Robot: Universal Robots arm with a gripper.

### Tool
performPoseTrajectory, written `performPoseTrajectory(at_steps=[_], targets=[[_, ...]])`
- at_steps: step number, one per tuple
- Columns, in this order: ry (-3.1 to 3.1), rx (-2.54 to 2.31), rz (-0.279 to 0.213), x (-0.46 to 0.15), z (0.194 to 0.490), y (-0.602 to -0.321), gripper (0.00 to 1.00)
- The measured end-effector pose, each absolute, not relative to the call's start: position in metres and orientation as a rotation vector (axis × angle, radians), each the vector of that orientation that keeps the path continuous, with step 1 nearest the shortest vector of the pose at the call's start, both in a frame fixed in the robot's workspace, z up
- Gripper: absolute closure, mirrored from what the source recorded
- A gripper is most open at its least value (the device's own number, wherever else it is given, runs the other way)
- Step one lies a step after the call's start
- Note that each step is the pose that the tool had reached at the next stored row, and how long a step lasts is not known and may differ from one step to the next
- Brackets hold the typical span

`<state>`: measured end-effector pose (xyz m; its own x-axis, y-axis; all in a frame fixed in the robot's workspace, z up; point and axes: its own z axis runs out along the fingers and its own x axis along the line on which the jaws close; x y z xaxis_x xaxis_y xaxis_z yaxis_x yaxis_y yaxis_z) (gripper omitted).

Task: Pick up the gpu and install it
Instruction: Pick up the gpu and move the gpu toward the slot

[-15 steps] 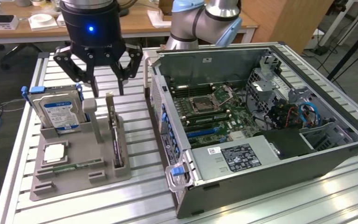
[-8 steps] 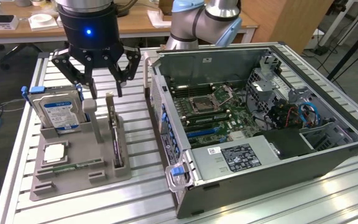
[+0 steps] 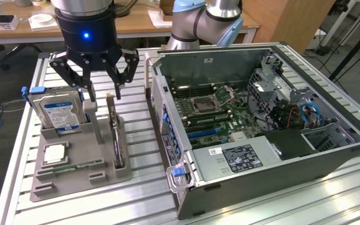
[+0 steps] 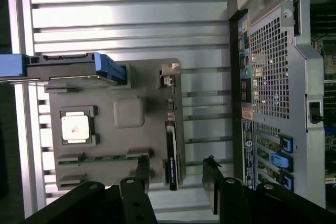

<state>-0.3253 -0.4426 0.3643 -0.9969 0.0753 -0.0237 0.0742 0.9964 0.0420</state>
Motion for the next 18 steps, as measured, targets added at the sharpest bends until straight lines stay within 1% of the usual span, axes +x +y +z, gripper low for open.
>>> performPoseTrajectory(at_steps=[18], targets=[[3.113,0.116,0.061,-0.3354,0.3549,-0.4435,0.47]])
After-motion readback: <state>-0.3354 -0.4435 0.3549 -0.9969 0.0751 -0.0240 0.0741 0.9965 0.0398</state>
